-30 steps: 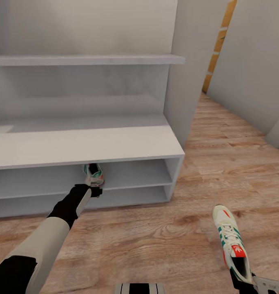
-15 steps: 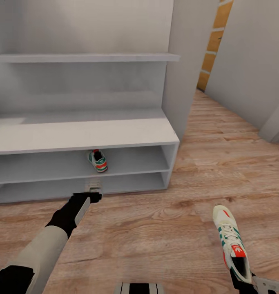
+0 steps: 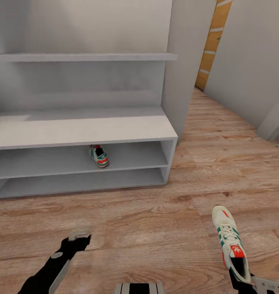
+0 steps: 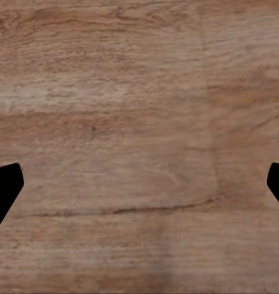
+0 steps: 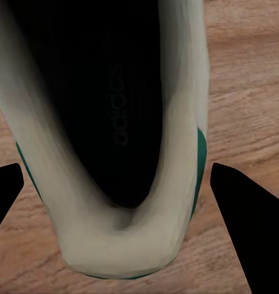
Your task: Pick up the two gym shoes and the two sandals from the corridor floor and place them onto the hallstand (shoe rack) in the corridor, making sure they are on the rack and not on the floor. Arrange them so the two gym shoes are next to each other and the two sandals are next to each other.
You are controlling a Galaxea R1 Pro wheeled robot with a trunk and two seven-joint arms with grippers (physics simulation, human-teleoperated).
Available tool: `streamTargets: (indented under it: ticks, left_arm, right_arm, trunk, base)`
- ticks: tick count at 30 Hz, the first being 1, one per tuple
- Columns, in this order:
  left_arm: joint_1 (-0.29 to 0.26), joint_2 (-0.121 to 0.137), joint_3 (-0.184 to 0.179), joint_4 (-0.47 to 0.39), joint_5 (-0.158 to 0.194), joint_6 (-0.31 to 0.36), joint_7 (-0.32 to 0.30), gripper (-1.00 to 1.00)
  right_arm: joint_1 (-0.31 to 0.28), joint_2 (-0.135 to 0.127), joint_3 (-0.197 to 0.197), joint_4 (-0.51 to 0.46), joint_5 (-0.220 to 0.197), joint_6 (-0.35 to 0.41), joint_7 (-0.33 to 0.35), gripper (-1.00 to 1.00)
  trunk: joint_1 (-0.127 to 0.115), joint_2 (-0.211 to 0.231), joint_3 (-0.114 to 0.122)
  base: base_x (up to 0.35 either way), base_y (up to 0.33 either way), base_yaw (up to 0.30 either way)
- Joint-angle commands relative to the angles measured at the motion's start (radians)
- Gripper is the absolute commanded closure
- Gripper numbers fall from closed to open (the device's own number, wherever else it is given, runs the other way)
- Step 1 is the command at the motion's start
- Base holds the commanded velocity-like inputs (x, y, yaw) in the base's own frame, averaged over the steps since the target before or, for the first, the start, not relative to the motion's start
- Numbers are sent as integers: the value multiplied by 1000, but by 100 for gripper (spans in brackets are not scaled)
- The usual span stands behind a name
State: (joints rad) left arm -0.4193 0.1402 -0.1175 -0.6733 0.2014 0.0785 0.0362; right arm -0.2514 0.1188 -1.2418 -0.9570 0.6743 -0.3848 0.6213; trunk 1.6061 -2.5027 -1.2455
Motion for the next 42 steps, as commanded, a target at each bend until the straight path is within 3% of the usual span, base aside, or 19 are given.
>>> streamTargets:
  ticks: [1,3,4,5,8,12,25,42]
  left_arm:
    - [17,12,-5,3,12,-24,-20,-100]
    - [70,46,-3,35,21,-136,-100,-100]
    - [120,70,16,96,55,-260,-168,-100]
    - [146,79,40,137,86,-312,-195,-100]
    - [172,88,76,191,124,-360,-225,-100]
    - [187,94,91,216,132,-382,-241,-100]
    - [212,93,89,223,133,-391,-246,-100]
    - [212,94,94,220,133,-390,-254,-100]
  right_arm:
    - [-2,1,-5,-1,9,-6,4,100]
    - [-2,1,-5,-1,9,-6,3,100]
    - [-2,1,-5,0,9,-6,3,100]
    - [-2,1,-5,0,8,-6,3,100]
    - [-2,1,-5,-1,8,-6,3,100]
    - [-2,2,-5,-1,8,-6,3,100]
    - [-2,4,-5,-1,7,-6,2,100]
    - [-2,4,-6,-2,7,-6,2,100]
  trunk:
    - [0,0,-1]
    - [0,0,-1]
    - [0,0,-1]
    - [0,0,-1]
    - [0,0,-1]
    - [0,0,-1]
    - [0,0,-1]
    - [0,0,-1]
  base:
    - [-5,0,0]
    - [-3,0,0]
    - [0,0,0]
    - [0,0,0]
    - [0,0,0]
    - [0,0,0]
    - [-130,124,8]
    - [-216,209,229]
